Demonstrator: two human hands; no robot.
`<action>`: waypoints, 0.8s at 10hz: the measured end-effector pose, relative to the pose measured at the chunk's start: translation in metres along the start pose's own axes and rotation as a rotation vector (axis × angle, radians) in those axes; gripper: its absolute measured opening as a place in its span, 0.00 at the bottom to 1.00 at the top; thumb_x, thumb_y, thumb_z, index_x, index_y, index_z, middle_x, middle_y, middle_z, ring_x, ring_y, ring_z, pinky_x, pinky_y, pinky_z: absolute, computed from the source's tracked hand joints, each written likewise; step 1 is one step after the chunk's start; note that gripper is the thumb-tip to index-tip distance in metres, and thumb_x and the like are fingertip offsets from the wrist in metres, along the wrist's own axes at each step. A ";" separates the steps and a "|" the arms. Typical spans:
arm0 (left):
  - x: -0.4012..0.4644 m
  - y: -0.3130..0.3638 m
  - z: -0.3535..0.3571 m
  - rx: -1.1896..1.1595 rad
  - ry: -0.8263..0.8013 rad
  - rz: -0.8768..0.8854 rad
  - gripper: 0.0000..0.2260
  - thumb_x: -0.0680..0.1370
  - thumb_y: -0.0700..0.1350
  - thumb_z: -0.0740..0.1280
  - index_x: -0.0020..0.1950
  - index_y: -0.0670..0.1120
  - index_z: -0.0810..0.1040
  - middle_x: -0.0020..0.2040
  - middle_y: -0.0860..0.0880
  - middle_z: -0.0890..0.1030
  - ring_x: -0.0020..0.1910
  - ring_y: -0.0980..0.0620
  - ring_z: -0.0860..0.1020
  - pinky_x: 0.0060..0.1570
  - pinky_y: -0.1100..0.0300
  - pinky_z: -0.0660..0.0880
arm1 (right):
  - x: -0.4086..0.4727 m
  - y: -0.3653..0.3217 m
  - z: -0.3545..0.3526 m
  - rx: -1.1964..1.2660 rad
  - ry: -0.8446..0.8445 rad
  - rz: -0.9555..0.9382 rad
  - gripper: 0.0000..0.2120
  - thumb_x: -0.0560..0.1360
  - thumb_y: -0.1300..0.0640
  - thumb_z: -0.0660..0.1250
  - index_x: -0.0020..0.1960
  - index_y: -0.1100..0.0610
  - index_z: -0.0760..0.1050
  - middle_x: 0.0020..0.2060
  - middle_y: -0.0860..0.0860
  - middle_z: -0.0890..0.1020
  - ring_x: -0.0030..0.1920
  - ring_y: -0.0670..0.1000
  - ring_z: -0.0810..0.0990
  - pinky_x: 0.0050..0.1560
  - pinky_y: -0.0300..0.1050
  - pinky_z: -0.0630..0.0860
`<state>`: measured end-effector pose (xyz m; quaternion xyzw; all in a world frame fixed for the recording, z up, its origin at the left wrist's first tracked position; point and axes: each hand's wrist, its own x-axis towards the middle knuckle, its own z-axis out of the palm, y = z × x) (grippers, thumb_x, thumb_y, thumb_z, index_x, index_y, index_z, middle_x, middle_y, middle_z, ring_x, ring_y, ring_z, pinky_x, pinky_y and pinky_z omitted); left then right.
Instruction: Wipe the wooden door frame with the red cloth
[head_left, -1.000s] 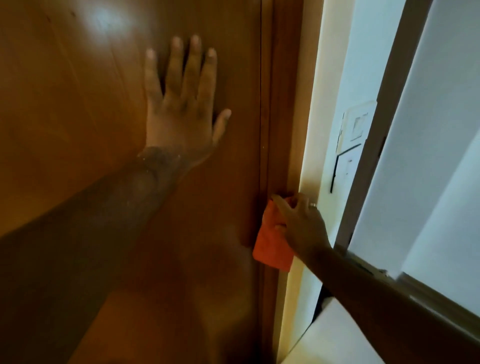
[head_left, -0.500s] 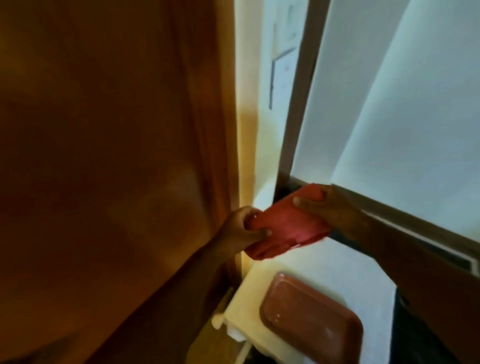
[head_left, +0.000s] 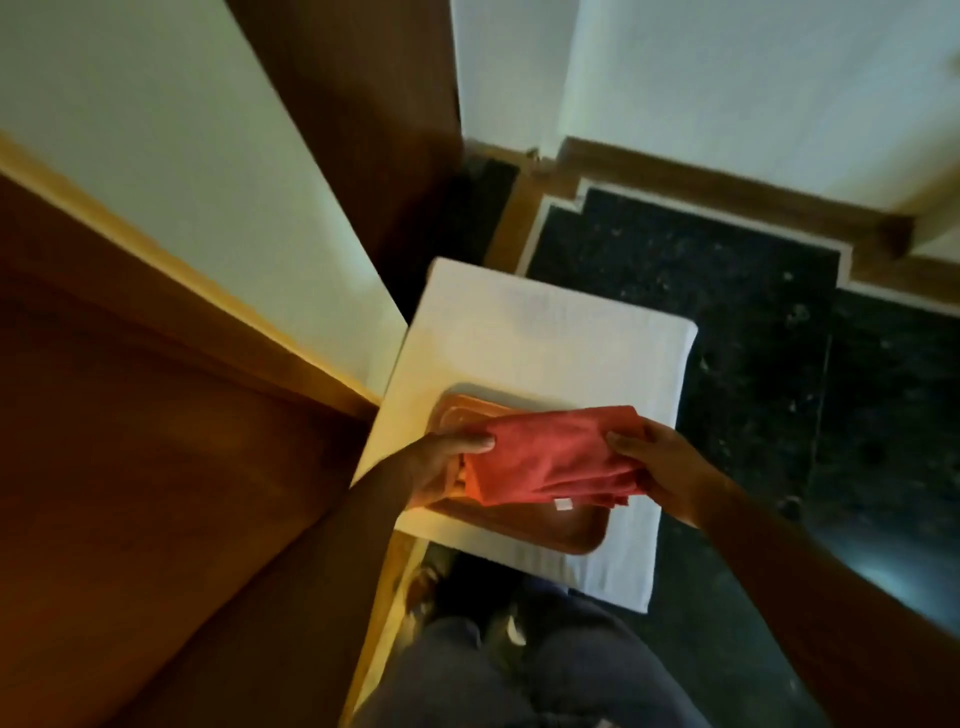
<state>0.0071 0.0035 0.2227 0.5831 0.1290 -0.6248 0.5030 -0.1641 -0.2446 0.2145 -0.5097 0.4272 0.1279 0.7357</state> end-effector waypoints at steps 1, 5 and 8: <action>0.051 -0.029 -0.003 -0.037 0.264 0.036 0.20 0.78 0.41 0.71 0.69 0.41 0.77 0.65 0.36 0.80 0.64 0.36 0.79 0.68 0.38 0.73 | 0.029 0.050 -0.004 -0.013 0.099 0.077 0.24 0.69 0.51 0.76 0.62 0.54 0.77 0.54 0.56 0.85 0.50 0.57 0.86 0.42 0.52 0.83; 0.215 -0.111 -0.060 0.673 0.421 0.061 0.15 0.80 0.61 0.64 0.57 0.50 0.75 0.46 0.56 0.77 0.43 0.59 0.76 0.41 0.62 0.72 | 0.156 0.201 0.029 -0.301 0.475 0.208 0.20 0.75 0.52 0.72 0.61 0.62 0.76 0.54 0.60 0.82 0.52 0.61 0.81 0.54 0.57 0.79; 0.151 -0.050 -0.046 1.173 0.303 0.175 0.26 0.82 0.49 0.64 0.79 0.44 0.63 0.74 0.41 0.71 0.71 0.42 0.72 0.68 0.46 0.72 | 0.113 0.131 0.057 -0.668 0.613 0.078 0.21 0.76 0.47 0.67 0.65 0.54 0.70 0.55 0.55 0.79 0.54 0.59 0.81 0.49 0.53 0.77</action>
